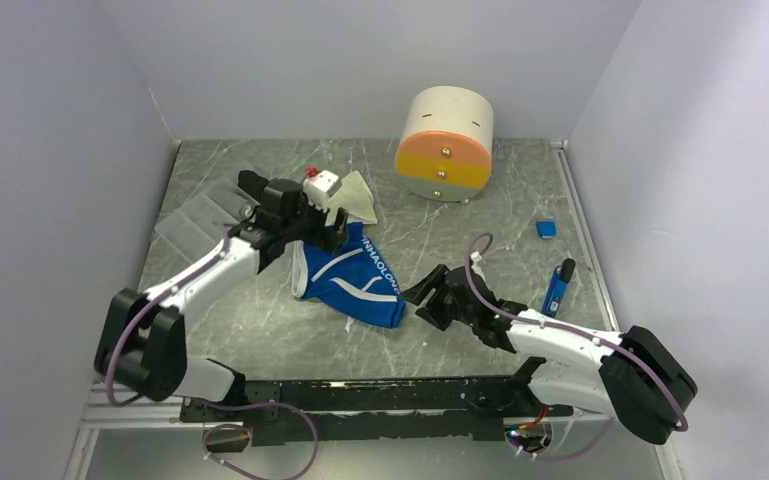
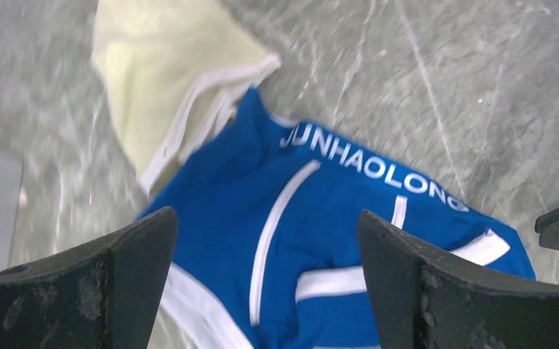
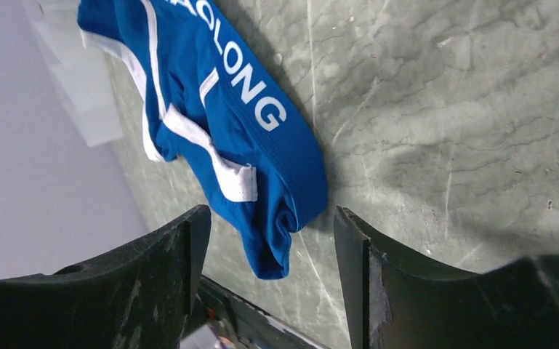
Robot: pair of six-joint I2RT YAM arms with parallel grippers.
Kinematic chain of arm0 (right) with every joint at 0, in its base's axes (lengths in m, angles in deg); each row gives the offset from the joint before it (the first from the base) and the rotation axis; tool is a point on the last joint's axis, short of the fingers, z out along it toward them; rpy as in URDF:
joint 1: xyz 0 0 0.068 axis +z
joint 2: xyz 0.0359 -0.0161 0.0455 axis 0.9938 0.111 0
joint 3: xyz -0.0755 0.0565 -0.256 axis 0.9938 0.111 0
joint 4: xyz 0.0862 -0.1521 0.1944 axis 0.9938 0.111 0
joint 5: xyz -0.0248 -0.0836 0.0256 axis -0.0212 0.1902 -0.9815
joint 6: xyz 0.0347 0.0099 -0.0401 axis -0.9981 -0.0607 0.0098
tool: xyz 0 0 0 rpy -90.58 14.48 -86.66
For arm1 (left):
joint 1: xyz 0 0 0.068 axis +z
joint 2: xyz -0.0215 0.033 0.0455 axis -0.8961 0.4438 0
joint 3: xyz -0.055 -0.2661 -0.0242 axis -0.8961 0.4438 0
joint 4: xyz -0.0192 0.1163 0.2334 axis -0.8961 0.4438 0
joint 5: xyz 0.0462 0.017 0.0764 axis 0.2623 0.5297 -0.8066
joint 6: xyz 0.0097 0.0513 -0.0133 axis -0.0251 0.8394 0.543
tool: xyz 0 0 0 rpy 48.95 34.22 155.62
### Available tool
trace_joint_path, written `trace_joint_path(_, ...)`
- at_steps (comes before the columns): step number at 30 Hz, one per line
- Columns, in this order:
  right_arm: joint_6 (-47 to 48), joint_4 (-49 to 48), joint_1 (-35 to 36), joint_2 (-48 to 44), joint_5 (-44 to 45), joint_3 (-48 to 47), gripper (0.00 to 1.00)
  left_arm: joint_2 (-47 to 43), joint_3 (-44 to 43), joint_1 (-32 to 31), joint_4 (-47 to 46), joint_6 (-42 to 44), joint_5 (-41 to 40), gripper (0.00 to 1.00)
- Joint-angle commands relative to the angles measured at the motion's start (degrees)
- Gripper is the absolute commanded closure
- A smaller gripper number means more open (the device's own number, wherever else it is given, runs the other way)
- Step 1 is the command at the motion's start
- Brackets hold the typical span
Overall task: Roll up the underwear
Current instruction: Flatten out the underwear at the center of the board.
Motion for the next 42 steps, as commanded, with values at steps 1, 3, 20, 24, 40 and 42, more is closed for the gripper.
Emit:
trace_joint_path(1, -10.3, -7.1, 0.2, 0.9, 1.7, 2.7, 0.35, 8.1, -9.9, 0.3, -2.7, 15.3, 13.1, 0.03)
trace_joint_path(3, -11.6, -8.8, 0.2, 2.8, 0.0, 2.8, 0.36, 13.3, -14.4, 0.3, 0.2, 19.4, 14.2, 0.03)
trace_joint_path(20, -9.1, -11.9, 0.2, 12.9, -3.2, -1.4, 0.59, 32.5, -29.7, 0.1, 19.2, 33.0, 9.9, 0.25)
trace_joint_path(24, -6.8, -11.9, 0.2, 13.2, -3.9, -2.4, 0.64, 33.4, -30.2, 0.1, 19.8, 33.5, 10.4, 0.32)
trace_joint_path(40, 20.1, 1.7, -4.7, 3.3, -3.9, -11.8, 1.0, 16.6, -22.5, -0.2, 13.9, 19.8, 10.7, 0.95)
trace_joint_path(42, 26.2, 5.6, -5.4, -0.6, -3.0, -12.9, 1.0, 10.9, -18.4, 0.0, 11.6, 15.3, 8.9, 0.95)
